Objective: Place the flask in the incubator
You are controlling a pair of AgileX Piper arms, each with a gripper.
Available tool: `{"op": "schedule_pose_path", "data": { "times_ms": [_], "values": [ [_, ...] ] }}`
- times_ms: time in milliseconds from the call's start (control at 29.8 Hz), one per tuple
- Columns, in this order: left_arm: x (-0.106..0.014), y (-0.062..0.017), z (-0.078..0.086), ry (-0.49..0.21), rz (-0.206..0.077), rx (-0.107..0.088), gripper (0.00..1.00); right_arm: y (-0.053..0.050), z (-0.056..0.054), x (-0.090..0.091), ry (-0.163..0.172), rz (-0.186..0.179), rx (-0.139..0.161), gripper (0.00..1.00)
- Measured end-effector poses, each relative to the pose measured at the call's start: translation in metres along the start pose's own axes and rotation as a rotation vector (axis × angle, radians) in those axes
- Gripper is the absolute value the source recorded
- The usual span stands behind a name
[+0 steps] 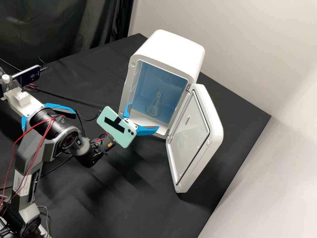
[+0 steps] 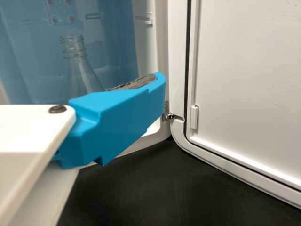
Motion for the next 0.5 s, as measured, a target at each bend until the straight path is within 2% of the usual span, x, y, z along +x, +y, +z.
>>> {"op": "schedule_pose_path", "data": {
  "times_ms": [268, 402, 503],
  "values": [
    [0.0, 0.0, 0.0, 0.0, 0.0, 0.0, 1.0, 0.003, -0.002, -0.02, -0.005, -0.016, -0.001, 1.0],
    [0.0, 0.0, 0.0, 0.0, 0.0, 0.0, 1.0, 0.001, -0.001, -0.024, -0.006, -0.032, 0.017, 1.0],
    [0.0, 0.0, 0.0, 0.0, 0.0, 0.0, 1.0, 0.005, 0.001, -0.028, -0.01, -0.029, 0.026, 1.0]
  ]
}}
